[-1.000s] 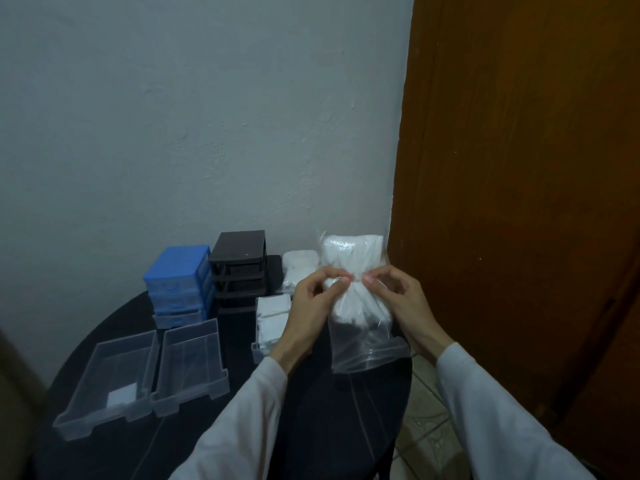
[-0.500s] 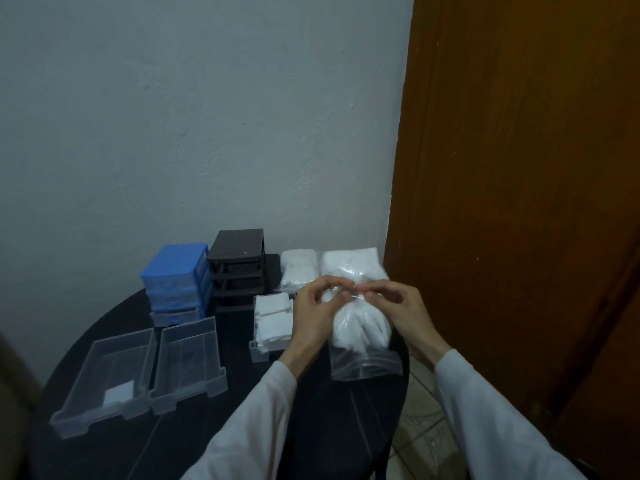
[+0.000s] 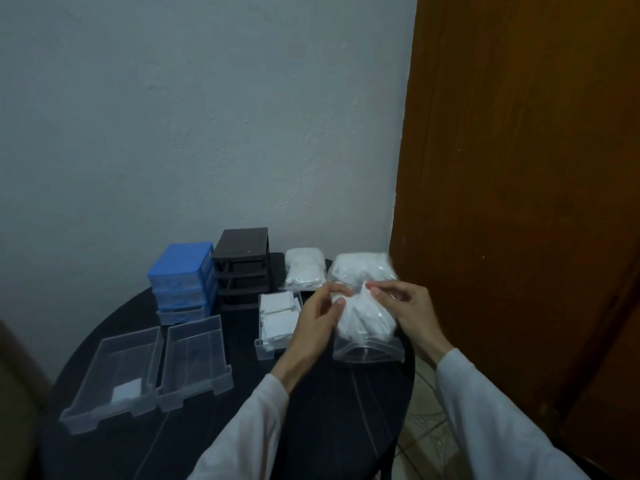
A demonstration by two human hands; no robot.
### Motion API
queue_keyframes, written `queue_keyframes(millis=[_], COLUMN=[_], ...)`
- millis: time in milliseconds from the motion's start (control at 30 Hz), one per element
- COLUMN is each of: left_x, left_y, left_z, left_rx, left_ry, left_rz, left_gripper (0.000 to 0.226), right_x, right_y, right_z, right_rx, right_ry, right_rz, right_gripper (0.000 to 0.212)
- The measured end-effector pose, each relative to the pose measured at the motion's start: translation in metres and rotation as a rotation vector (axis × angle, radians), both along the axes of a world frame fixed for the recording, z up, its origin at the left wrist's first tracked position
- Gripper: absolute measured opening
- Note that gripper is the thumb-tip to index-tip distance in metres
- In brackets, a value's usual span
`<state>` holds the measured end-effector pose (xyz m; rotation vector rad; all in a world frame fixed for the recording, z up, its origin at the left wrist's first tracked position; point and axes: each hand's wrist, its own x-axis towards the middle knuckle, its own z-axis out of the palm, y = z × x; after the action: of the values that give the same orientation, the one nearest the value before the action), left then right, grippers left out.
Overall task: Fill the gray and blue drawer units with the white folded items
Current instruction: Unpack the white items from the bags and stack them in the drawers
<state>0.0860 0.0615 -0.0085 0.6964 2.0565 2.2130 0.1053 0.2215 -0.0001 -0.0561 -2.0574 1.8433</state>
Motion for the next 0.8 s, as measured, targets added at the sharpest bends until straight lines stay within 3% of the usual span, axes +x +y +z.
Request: queue_keyframes(millis=[600, 800], left_x=[-0.008, -0.007], left_y=[0.005, 0.007], left_z=[-0.027, -0.046], left_rx=[-0.141, -0.169], left_ry=[-0.131, -0.141], left_rz=[0.272, 0.239], left_gripper=[0.004, 0.012], right_x=[0.006, 0.011], right_y=[-0.006, 0.008], right_z=[-0.020, -0.026], right_rx=[0.328, 0.451], right_ry=[-0.138, -0.314], right_rz=[0.068, 0.246], right_gripper=[0.013, 0.021])
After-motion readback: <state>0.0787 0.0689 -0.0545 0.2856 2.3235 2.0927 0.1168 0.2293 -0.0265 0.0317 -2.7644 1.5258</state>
